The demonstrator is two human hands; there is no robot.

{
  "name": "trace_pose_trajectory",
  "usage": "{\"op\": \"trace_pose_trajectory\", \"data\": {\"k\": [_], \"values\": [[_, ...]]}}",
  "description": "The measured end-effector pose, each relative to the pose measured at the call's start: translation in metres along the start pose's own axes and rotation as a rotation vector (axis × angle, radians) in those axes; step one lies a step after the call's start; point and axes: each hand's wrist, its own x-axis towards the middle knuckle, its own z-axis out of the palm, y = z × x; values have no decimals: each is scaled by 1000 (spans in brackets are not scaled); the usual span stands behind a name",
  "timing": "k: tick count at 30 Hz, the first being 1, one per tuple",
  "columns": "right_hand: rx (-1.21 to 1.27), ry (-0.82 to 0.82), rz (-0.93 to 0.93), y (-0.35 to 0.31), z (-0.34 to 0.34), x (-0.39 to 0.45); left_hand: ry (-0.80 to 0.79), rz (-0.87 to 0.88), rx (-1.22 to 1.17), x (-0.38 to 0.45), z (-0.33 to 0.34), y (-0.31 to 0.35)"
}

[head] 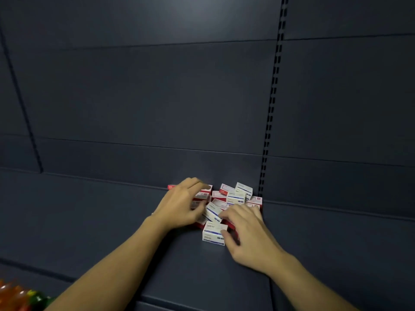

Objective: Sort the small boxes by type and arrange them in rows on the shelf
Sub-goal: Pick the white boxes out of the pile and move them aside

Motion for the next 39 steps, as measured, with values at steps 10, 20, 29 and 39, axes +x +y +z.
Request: {"op": "trace_pose_trajectory", "data": {"k": [10, 20, 29, 39], "values": [[-45, -58, -2, -1, -1, 6, -160, -65, -470, -6, 8, -14], [-64, -50, -40, 1, 3, 10, -239, -12, -359, 4, 20, -15], [-105, -156, 31, 1, 10, 7, -79, -1, -300, 0, 16, -17], [-143, -208, 95, -3, 14, 4, 23, 21, -173, -5, 12, -17]]}}
